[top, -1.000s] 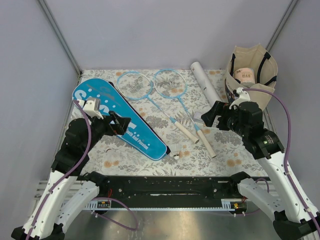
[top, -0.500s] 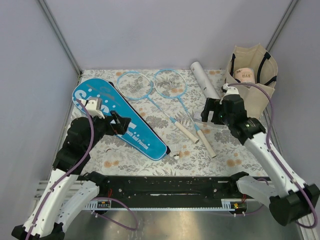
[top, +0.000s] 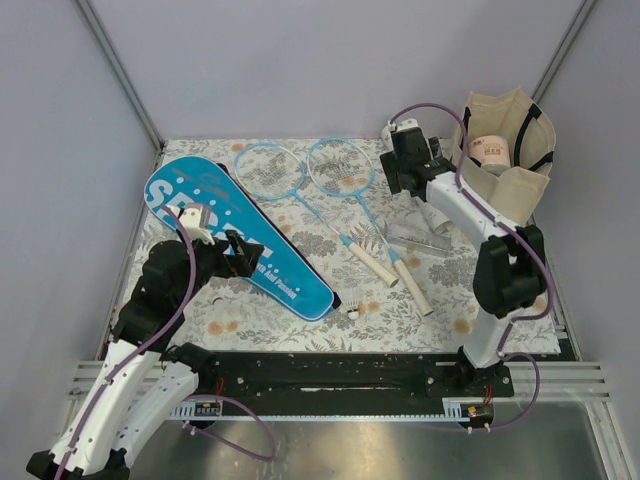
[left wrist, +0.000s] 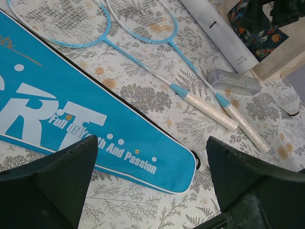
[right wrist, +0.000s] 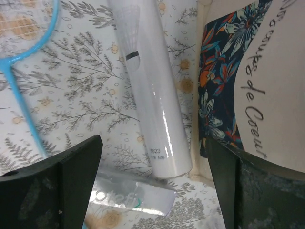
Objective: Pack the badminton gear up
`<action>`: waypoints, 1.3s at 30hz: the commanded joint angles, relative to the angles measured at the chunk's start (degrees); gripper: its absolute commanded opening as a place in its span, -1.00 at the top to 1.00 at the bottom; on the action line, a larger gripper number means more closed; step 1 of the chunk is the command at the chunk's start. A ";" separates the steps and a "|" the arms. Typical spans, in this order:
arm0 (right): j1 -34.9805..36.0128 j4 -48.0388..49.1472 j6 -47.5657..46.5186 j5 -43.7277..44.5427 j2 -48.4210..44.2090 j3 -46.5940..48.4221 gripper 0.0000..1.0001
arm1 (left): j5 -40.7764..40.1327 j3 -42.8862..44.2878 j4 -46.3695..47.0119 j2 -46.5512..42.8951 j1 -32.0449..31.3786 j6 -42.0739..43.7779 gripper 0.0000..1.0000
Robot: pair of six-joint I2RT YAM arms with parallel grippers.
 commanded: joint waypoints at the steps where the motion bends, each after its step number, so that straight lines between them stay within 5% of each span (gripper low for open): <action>1: -1.83 -1.18 -8.31 6.02 6.93 6.79 -0.97 | 0.32 0.41 3.30 -0.39 0.16 1.09 -0.98; 23: -7.37 -6.28 -16.30 0.05 29.00 20.33 -0.97 | -3.20 0.85 1.98 1.54 0.24 3.02 -0.98; 32: -8.34 -10.06 -17.53 -5.22 31.02 23.32 -0.72 | -3.20 0.85 2.06 2.07 0.16 3.55 -0.98; 39: -8.34 -7.08 -17.19 -4.70 26.12 20.60 -0.20 | -4.87 1.03 2.33 2.33 0.25 3.20 -0.98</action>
